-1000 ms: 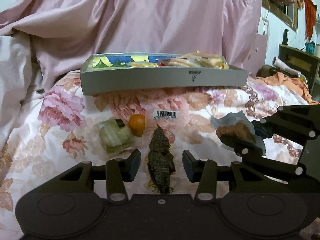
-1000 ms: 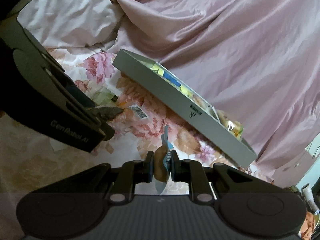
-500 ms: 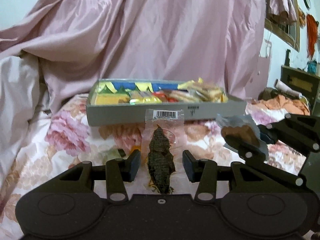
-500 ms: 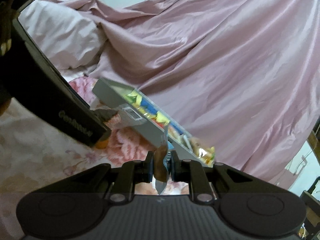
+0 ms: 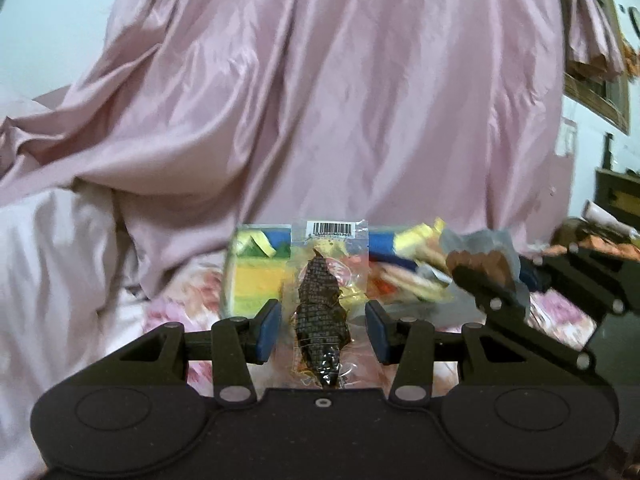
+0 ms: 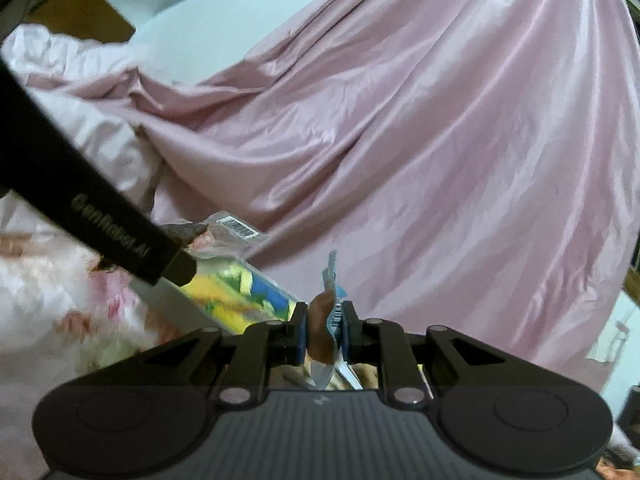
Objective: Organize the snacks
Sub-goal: 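Lower both packs into the grey tray and open both tools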
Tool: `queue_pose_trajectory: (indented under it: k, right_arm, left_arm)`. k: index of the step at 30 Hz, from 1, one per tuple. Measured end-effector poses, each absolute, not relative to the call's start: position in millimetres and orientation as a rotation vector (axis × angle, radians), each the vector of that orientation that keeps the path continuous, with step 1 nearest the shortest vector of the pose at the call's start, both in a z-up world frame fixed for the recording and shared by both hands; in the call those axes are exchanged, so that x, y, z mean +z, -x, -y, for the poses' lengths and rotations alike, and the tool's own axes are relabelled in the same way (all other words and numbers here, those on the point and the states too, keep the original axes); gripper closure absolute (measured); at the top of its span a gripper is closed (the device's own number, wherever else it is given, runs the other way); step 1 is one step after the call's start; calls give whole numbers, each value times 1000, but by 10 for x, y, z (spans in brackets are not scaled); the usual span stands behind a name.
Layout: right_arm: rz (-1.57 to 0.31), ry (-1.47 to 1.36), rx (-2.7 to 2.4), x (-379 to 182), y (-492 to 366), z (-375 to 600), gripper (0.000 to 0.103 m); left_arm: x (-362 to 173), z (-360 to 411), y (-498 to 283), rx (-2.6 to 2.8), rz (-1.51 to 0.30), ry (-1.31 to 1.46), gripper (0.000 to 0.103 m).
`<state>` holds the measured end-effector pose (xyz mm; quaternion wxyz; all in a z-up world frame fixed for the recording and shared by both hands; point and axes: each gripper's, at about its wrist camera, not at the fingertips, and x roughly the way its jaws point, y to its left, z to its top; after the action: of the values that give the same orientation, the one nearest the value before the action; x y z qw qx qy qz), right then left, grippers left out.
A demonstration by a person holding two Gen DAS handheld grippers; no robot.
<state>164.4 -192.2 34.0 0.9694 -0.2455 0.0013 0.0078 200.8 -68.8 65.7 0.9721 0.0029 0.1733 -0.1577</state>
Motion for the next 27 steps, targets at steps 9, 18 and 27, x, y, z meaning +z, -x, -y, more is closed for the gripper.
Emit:
queue_pose_trajectory:
  k: [9, 18, 27]
  right_arm:
    - [70, 304, 84, 360, -2110, 2020, 85]
    - [13, 53, 139, 221, -2476, 2259, 85]
    - [-56, -32, 111, 195, -2720, 2447, 71]
  left_arm:
    - [798, 625, -2630, -241, -427, 42, 55]
    - [714, 698, -3281, -162, -499, 131, 55]
    - [477, 819, -3517, -134, -584, 202, 55]
